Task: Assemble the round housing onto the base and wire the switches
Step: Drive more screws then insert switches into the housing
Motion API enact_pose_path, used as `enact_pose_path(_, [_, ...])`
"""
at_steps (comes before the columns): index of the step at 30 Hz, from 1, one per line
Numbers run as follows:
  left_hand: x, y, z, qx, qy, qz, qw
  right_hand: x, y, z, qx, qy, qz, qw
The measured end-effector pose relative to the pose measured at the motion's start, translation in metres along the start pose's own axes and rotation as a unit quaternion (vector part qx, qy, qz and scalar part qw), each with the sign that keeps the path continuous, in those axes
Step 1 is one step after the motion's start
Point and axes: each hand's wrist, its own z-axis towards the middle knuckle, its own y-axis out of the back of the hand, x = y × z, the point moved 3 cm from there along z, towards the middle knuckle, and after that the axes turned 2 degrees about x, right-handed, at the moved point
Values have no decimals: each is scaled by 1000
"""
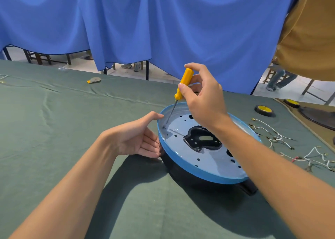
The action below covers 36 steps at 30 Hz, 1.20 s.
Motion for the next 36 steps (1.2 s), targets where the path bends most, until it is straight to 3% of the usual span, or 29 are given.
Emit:
enact_pose_path(19, [7,-4,5,1,-26,-30,999,-4,-7,-5,31,19,-25,999])
enact_pose_path(29, [8,-3,5,-2,-23,-31,999,4,-15,0,145,13,33,989])
enact_pose_path(36, [8,-5,4,-12,-28,-33,999,2,-17,1,149,-5,44,988])
